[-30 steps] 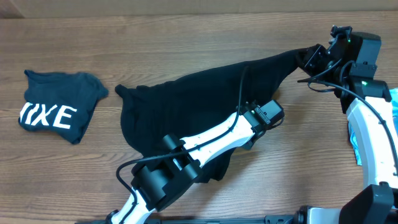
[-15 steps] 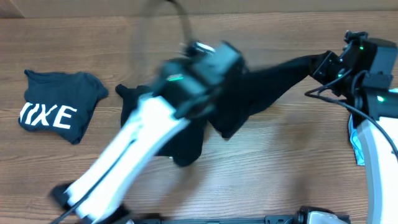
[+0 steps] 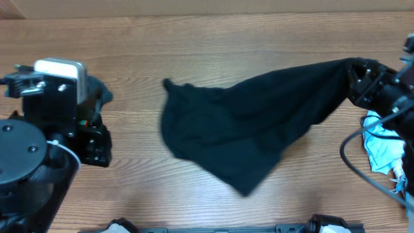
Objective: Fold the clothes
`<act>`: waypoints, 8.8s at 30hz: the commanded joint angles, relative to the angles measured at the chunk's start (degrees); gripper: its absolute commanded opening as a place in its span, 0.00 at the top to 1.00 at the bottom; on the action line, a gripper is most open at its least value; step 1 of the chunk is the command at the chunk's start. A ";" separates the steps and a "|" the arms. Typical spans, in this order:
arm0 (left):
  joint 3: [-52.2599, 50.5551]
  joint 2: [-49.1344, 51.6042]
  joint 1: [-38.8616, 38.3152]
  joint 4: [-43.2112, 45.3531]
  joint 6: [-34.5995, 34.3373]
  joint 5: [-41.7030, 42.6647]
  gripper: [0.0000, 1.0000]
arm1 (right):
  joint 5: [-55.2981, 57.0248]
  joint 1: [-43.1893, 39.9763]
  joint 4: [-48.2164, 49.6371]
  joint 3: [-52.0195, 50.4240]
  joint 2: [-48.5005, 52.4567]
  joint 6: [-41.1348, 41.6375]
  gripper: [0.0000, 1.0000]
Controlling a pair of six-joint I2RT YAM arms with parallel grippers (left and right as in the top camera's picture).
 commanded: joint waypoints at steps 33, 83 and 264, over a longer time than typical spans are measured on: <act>-58.10 43.85 -30.23 46.27 27.85 28.72 0.25 | 3.76 -0.26 -3.89 3.06 5.07 -0.85 0.96; 6.56 0.87 18.60 11.52 8.20 4.11 0.96 | -0.31 -0.26 -1.97 3.23 -3.65 -4.72 0.96; -77.57 4.59 48.04 28.11 -2.12 46.38 0.72 | -3.63 7.74 56.22 -6.95 67.30 9.57 0.96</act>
